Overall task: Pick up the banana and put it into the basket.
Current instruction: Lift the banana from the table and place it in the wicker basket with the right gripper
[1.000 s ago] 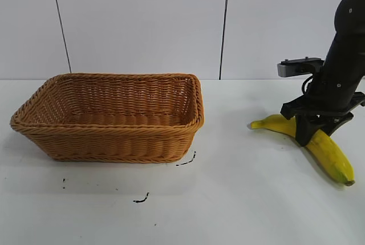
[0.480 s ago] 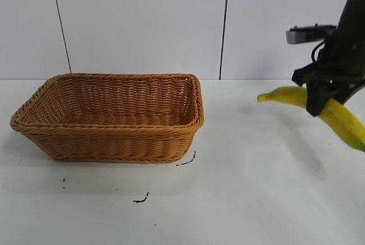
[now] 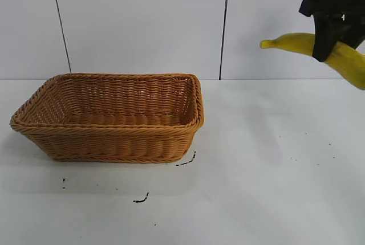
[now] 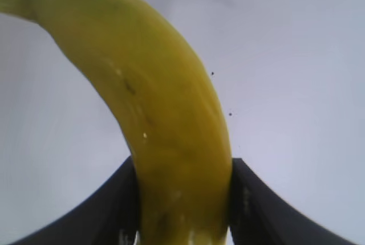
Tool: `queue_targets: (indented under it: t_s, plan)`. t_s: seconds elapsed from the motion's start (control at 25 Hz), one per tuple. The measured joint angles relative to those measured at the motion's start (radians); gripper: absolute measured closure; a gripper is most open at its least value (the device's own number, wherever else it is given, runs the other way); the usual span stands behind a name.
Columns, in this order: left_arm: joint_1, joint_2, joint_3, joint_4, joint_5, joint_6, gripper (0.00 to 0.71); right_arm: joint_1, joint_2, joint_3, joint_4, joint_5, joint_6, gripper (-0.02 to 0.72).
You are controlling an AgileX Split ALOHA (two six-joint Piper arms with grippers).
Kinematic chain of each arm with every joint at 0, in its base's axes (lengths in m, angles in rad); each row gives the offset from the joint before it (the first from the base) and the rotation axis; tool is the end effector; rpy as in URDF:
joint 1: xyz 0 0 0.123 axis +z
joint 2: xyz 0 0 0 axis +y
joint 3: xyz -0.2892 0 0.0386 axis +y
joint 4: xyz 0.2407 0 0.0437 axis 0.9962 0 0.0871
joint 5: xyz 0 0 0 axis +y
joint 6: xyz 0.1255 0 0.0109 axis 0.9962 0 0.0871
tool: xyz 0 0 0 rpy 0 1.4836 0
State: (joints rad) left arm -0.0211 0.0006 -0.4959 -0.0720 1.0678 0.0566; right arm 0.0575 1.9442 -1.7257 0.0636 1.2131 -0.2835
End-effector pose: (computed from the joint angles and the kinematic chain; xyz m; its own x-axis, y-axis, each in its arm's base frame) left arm 0.0129 -0.0082 0.2560 -0.4636 0.0316 -0.8855 0.0870 0.9962 -0.0100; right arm 0.4130 0.0313 0.2461 -0.9215 -0.3113 -0.2325 -0.3195 0.9476 -0.0021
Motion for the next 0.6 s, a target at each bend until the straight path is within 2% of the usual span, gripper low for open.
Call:
queue_targets:
  t_s: [0.36, 0.6]
  plan:
    - [0.000, 0.000, 0.000, 0.000, 0.000, 0.000, 0.020, 0.206, 0.029, -0.100, -0.002, -0.059, -0.030, 0.398]
    - [0.000, 0.000, 0.000, 0.000, 0.000, 0.000, 0.020, 0.361, 0.096, -0.180, -0.008, -0.145, -0.081, 0.399]
